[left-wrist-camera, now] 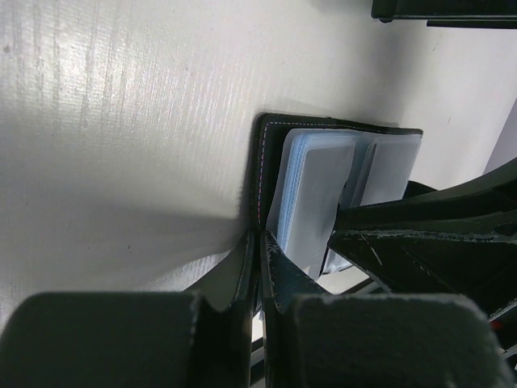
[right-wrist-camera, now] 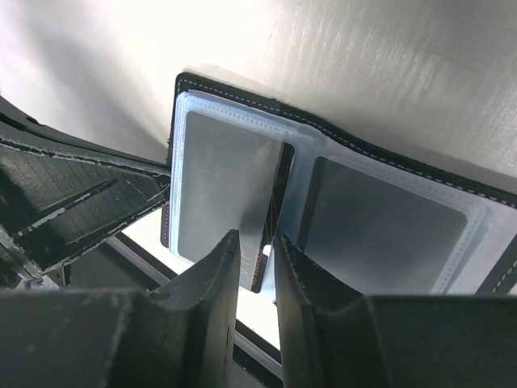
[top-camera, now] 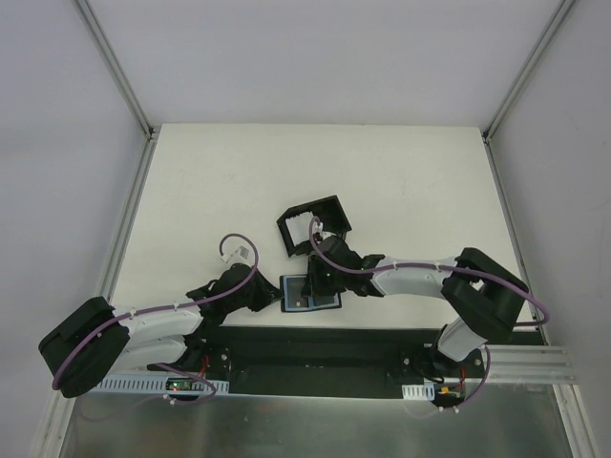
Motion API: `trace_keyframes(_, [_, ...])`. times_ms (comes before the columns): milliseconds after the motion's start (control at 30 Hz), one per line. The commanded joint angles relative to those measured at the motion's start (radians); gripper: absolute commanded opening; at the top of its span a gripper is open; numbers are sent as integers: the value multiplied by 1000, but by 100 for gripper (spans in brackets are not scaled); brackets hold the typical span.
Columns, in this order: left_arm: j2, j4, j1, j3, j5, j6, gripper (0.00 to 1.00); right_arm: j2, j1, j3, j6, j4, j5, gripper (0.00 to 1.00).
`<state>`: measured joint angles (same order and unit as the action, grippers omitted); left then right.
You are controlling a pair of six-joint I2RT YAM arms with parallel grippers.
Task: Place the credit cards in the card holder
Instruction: Insert the credit card into the card holder.
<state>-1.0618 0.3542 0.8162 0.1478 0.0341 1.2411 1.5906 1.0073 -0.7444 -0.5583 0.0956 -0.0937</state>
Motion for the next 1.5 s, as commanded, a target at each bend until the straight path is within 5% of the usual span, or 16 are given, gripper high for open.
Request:
trace_keyframes(0, [-12,-57,-5,-8,12,-25,0,12,16,-58,24,12,-40,26])
trace_keyframes(333, [26,-75,-3,-10,12,-57,0,-103,33,-75,152,-175,150,50])
trace_keyframes(900, [68,-126,-3,10,1,-101,0,-44,129,-125,172,-172,144,52])
trace_keyframes(1467, [72,-155,-3,30,7,-91,0,46,289,-240,310,-323,334,64])
